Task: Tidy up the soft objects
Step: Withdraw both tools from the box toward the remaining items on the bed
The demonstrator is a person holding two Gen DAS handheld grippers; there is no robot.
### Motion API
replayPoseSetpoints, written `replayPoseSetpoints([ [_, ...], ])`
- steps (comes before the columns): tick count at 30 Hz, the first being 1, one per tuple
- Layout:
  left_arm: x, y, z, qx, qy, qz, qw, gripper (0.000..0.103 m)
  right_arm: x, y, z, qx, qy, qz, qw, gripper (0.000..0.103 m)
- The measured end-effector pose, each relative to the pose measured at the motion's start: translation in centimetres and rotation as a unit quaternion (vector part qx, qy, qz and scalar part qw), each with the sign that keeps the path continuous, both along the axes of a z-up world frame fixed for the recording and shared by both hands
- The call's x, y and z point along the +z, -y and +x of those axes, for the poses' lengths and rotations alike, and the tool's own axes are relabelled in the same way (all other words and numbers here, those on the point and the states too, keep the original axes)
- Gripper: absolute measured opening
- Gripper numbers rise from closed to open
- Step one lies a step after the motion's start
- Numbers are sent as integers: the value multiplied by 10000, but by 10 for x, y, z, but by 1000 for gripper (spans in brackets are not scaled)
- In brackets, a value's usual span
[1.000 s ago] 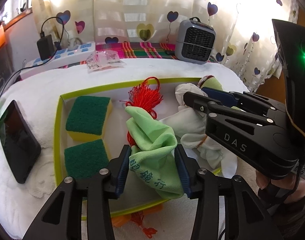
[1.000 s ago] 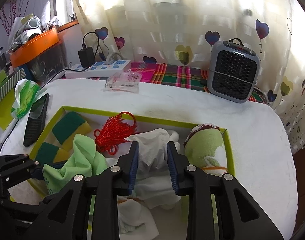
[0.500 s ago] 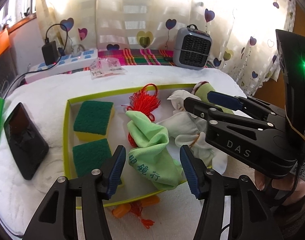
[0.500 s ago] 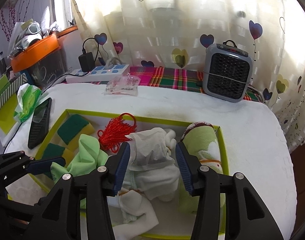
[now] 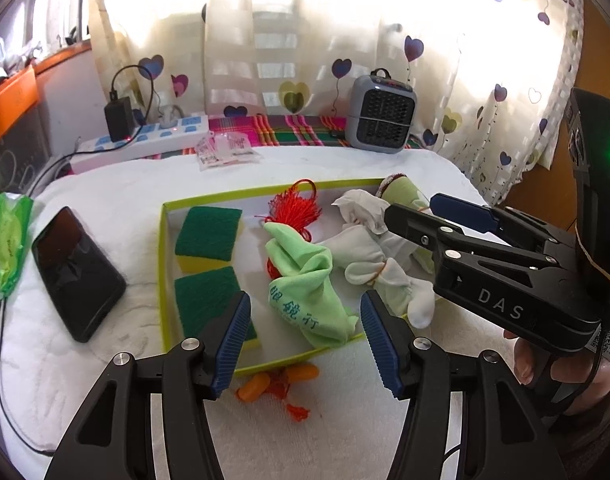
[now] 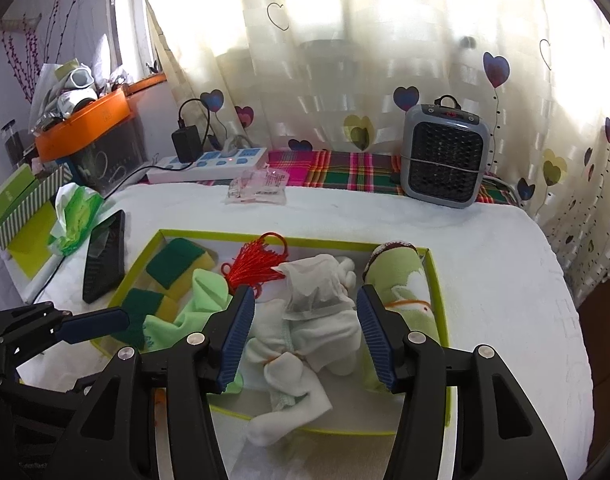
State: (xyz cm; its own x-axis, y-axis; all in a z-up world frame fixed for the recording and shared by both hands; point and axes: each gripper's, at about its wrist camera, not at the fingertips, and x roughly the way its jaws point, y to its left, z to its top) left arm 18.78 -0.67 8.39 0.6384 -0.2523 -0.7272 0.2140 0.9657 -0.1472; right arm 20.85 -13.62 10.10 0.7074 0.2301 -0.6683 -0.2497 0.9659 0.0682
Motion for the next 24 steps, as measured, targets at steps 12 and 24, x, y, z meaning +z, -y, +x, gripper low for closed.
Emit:
replayPoseSetpoints([
  [12,4,-6,-19,74,64,43,9999,57,3,7,-26,-42,91,213,9997,58],
  [24,-3,-12,-41,440,256,435,9978,57,-5,20,-52,-159,26,360,9992,58],
])
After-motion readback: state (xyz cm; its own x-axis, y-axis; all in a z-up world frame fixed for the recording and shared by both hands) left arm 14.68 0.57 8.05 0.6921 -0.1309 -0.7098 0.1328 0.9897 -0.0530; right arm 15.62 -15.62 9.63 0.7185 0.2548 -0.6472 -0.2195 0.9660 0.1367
